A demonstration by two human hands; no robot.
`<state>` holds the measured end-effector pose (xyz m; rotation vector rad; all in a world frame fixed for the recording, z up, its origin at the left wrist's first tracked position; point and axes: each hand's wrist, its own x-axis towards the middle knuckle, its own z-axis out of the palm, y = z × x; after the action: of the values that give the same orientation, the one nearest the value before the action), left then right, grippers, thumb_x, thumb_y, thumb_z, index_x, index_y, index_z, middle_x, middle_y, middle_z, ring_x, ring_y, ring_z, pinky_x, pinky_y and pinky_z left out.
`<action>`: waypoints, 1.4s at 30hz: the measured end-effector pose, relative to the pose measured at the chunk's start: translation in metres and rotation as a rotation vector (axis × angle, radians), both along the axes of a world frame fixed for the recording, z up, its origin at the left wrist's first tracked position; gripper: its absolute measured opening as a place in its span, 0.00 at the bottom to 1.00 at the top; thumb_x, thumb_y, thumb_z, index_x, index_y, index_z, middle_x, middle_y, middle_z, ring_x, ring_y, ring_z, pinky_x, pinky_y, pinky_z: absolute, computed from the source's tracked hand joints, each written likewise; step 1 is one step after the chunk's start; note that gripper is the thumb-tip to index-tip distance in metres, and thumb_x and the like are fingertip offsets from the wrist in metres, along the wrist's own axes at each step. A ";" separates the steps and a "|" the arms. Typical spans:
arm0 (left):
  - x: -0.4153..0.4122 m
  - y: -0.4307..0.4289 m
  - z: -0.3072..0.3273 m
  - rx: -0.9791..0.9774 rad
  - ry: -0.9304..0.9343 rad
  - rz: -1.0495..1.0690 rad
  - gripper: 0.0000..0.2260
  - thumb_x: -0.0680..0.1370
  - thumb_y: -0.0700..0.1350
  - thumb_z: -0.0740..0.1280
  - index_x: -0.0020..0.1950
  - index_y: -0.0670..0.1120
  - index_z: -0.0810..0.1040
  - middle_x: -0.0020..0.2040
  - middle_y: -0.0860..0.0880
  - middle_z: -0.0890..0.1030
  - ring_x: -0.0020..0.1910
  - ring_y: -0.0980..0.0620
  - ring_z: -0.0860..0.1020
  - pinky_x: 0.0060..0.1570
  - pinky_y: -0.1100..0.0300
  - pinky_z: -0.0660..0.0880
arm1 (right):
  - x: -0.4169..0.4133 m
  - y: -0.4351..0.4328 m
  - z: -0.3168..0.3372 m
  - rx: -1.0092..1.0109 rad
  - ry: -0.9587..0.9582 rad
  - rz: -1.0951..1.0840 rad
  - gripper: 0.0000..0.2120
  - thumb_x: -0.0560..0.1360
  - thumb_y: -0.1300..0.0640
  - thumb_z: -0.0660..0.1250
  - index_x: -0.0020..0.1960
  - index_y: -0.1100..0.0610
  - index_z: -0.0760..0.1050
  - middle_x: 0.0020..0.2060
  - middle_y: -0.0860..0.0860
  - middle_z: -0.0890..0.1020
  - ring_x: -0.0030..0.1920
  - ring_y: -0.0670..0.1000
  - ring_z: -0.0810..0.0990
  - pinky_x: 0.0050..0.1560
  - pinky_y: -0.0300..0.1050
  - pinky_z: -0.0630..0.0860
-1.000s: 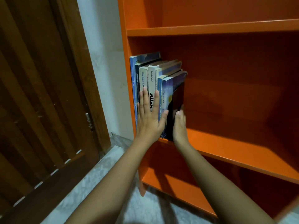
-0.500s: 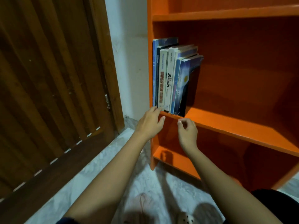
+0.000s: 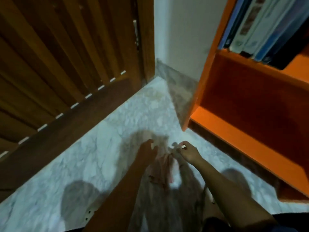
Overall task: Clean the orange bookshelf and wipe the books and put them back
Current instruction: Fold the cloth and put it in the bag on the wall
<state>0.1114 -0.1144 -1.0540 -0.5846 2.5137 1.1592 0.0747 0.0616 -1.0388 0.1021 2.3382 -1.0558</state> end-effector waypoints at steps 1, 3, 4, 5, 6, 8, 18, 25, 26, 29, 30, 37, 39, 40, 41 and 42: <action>0.005 -0.006 -0.015 -0.001 -0.056 0.024 0.17 0.79 0.44 0.63 0.67 0.40 0.71 0.64 0.38 0.75 0.62 0.43 0.74 0.59 0.57 0.69 | 0.001 -0.005 -0.015 0.018 -0.028 0.036 0.07 0.78 0.55 0.63 0.55 0.54 0.71 0.55 0.56 0.78 0.55 0.57 0.76 0.51 0.43 0.72; 0.012 -0.014 -0.046 0.025 -0.131 0.063 0.18 0.80 0.44 0.62 0.69 0.41 0.69 0.65 0.39 0.74 0.64 0.43 0.73 0.58 0.58 0.67 | 0.002 -0.015 -0.047 0.029 -0.085 0.065 0.16 0.79 0.54 0.62 0.66 0.56 0.69 0.65 0.56 0.74 0.63 0.57 0.74 0.64 0.47 0.69; 0.015 -0.017 -0.061 0.056 -0.159 0.092 0.19 0.80 0.44 0.62 0.70 0.41 0.67 0.66 0.40 0.74 0.64 0.43 0.73 0.59 0.58 0.66 | 0.004 -0.021 -0.059 0.036 -0.125 0.058 0.21 0.79 0.53 0.62 0.70 0.56 0.66 0.67 0.56 0.72 0.65 0.57 0.72 0.66 0.48 0.67; 0.018 -0.018 -0.073 0.102 -0.185 0.128 0.21 0.79 0.44 0.62 0.72 0.42 0.66 0.66 0.39 0.73 0.64 0.42 0.72 0.60 0.57 0.66 | 0.006 -0.027 -0.072 0.037 -0.152 0.041 0.24 0.79 0.51 0.62 0.72 0.56 0.64 0.69 0.55 0.71 0.66 0.57 0.71 0.68 0.49 0.66; 0.019 -0.019 -0.086 0.144 -0.188 0.161 0.23 0.78 0.45 0.64 0.72 0.43 0.66 0.66 0.38 0.74 0.64 0.40 0.73 0.61 0.53 0.68 | 0.009 -0.033 -0.087 0.022 -0.162 0.014 0.26 0.78 0.49 0.64 0.72 0.55 0.63 0.68 0.55 0.71 0.67 0.57 0.71 0.68 0.50 0.66; 0.023 -0.021 -0.120 0.206 -0.198 0.224 0.27 0.74 0.52 0.66 0.69 0.42 0.69 0.62 0.36 0.76 0.59 0.39 0.76 0.58 0.46 0.74 | 0.016 -0.044 -0.106 -0.002 -0.114 -0.043 0.30 0.73 0.44 0.66 0.71 0.56 0.65 0.64 0.56 0.74 0.65 0.57 0.72 0.66 0.53 0.68; -0.004 -0.036 -0.078 0.321 -0.088 0.507 0.18 0.73 0.54 0.63 0.54 0.43 0.79 0.49 0.43 0.81 0.51 0.45 0.79 0.50 0.56 0.74 | -0.013 -0.088 -0.078 -0.162 -0.037 -0.219 0.16 0.73 0.61 0.69 0.59 0.64 0.73 0.48 0.53 0.77 0.47 0.48 0.75 0.46 0.30 0.71; -0.036 -0.057 0.112 0.405 0.096 0.563 0.12 0.74 0.54 0.66 0.49 0.47 0.78 0.40 0.56 0.78 0.39 0.63 0.75 0.36 0.78 0.69 | -0.056 -0.102 0.105 -0.255 0.056 -0.244 0.13 0.71 0.67 0.70 0.56 0.61 0.77 0.46 0.48 0.80 0.48 0.48 0.78 0.48 0.35 0.73; -0.045 -0.061 0.147 0.404 0.120 0.566 0.06 0.77 0.49 0.67 0.49 0.47 0.78 0.40 0.56 0.78 0.40 0.62 0.75 0.37 0.78 0.69 | -0.066 -0.105 0.138 -0.271 0.067 -0.231 0.14 0.71 0.68 0.69 0.55 0.60 0.77 0.45 0.46 0.80 0.47 0.47 0.78 0.49 0.37 0.74; -0.070 -0.076 0.250 0.426 0.215 0.585 0.03 0.78 0.41 0.66 0.50 0.45 0.78 0.45 0.49 0.81 0.47 0.50 0.79 0.48 0.66 0.76 | -0.094 -0.113 0.251 -0.304 0.110 -0.199 0.15 0.70 0.69 0.69 0.52 0.55 0.77 0.45 0.50 0.80 0.43 0.48 0.77 0.46 0.40 0.73; -0.078 -0.081 0.289 0.438 0.255 0.591 0.04 0.77 0.40 0.67 0.51 0.44 0.79 0.47 0.46 0.81 0.49 0.46 0.79 0.52 0.55 0.78 | -0.101 -0.116 0.289 -0.333 0.147 -0.191 0.15 0.69 0.69 0.69 0.50 0.52 0.76 0.46 0.53 0.81 0.44 0.50 0.78 0.47 0.43 0.74; -0.110 -0.093 0.567 0.601 0.439 0.633 0.05 0.78 0.41 0.65 0.51 0.46 0.79 0.48 0.48 0.82 0.51 0.47 0.80 0.56 0.50 0.77 | -0.132 -0.131 0.566 -0.526 0.365 -0.116 0.09 0.71 0.64 0.68 0.50 0.56 0.75 0.43 0.45 0.79 0.42 0.39 0.79 0.40 0.29 0.74; -0.117 -0.092 0.635 0.600 0.520 0.644 0.06 0.78 0.40 0.64 0.52 0.42 0.79 0.45 0.51 0.80 0.48 0.53 0.79 0.46 0.68 0.78 | -0.137 -0.134 0.630 -0.580 0.406 -0.135 0.11 0.73 0.70 0.66 0.47 0.54 0.75 0.43 0.47 0.79 0.40 0.38 0.79 0.38 0.26 0.73; -0.120 -0.091 0.666 0.595 0.568 0.648 0.05 0.78 0.38 0.64 0.51 0.42 0.79 0.44 0.53 0.79 0.47 0.53 0.79 0.40 0.72 0.76 | -0.139 -0.135 0.659 -0.599 0.452 -0.132 0.13 0.71 0.71 0.66 0.46 0.54 0.75 0.43 0.48 0.79 0.40 0.38 0.79 0.39 0.25 0.72; -0.121 -0.090 0.692 0.592 0.602 0.660 0.05 0.78 0.38 0.64 0.50 0.43 0.79 0.43 0.53 0.79 0.47 0.53 0.79 0.38 0.72 0.75 | -0.140 -0.135 0.686 -0.598 0.505 -0.110 0.13 0.69 0.70 0.68 0.47 0.53 0.75 0.43 0.47 0.79 0.41 0.38 0.78 0.40 0.26 0.72; -0.120 -0.090 0.715 0.598 0.621 0.670 0.04 0.78 0.39 0.65 0.48 0.45 0.79 0.43 0.53 0.80 0.47 0.52 0.79 0.40 0.69 0.75 | -0.140 -0.135 0.711 -0.614 0.553 -0.085 0.14 0.68 0.68 0.69 0.49 0.54 0.75 0.44 0.46 0.79 0.43 0.40 0.78 0.41 0.27 0.72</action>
<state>-0.0090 -0.2040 -0.3386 -1.0477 2.2234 2.5453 -0.0656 -0.0732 -0.3281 -0.3709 2.3459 -1.9967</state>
